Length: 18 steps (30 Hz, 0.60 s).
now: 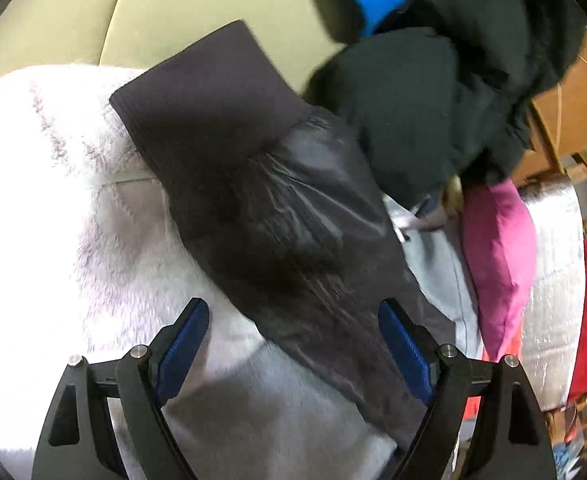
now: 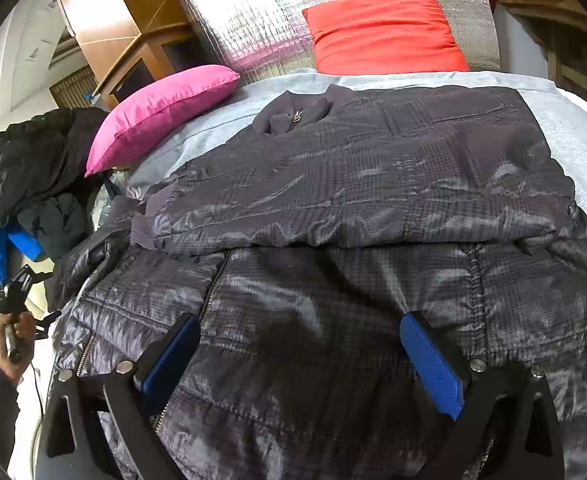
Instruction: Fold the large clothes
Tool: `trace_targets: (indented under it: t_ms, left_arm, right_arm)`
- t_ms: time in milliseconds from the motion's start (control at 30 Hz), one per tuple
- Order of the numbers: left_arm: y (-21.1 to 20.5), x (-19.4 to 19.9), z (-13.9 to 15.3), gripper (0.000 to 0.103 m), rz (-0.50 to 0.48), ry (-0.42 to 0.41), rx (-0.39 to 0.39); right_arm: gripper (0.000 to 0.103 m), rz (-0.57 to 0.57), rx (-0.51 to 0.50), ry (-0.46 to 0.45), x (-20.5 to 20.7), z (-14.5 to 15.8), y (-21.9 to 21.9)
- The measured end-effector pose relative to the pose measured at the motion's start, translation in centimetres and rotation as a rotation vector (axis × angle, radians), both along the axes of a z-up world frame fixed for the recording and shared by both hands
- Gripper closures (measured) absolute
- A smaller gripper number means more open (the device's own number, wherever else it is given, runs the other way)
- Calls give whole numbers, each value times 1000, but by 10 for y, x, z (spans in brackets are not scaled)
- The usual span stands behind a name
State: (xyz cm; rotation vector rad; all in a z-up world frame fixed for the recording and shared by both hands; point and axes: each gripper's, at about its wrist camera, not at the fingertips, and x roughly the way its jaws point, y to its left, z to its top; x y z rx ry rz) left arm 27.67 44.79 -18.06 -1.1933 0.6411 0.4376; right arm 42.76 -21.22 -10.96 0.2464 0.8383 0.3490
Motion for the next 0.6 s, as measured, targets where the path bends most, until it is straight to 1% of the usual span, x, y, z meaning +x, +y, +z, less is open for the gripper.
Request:
trace_targets:
  t_ms: [33, 100, 133, 167, 200, 233, 267, 333, 367, 400, 433, 500, 567, 600]
  left_arm:
    - [3, 2, -1, 19, 9, -2, -1]
    - [7, 5, -1, 54, 32, 26, 10]
    - [10, 8, -4, 92, 32, 59, 0]
    - [14, 10, -8, 96, 33, 88, -16]
    - [15, 11, -8, 96, 38, 90, -15]
    - [12, 12, -1, 97, 35, 103, 17]
    - [7, 12, 9, 97, 28, 113, 66]
    - [-14, 16, 42, 98, 1, 122, 225]
    - [-26, 18, 63, 98, -18, 115, 312]
    - [-38, 17, 82, 98, -30, 96, 376]
    - [-47, 18, 100, 98, -43, 72, 427]
    - [-81, 20, 143, 98, -82, 15, 554]
    - [-121, 24, 187, 99, -149, -61, 671]
    - [-134, 27, 201, 99, -171, -87, 713]
  right_arm:
    - [0, 1, -1, -2, -2, 1, -1]
    - [0, 2, -6, -4, -2, 1, 0]
    - [0, 2, -9, -4, -2, 1, 0]
    - [0, 3, -10, -3, -1, 0, 1]
    - [0, 3, -12, -3, -1, 0, 1]
    - [0, 4, -14, -3, 0, 0, 2]
    - [0, 4, -17, -2, 0, -1, 3]
    - [0, 4, -18, -3, 1, -1, 3]
    - [0, 4, -17, -3, 1, -1, 3]
    - [0, 4, -16, -3, 1, -1, 3]
    - [0, 4, -15, -3, 1, -1, 3]
    - [0, 5, -11, -2, 1, -1, 3]
    - [0, 6, -2, -4, 1, -1, 2]
    - [0, 6, 3, -5, 2, -2, 1]
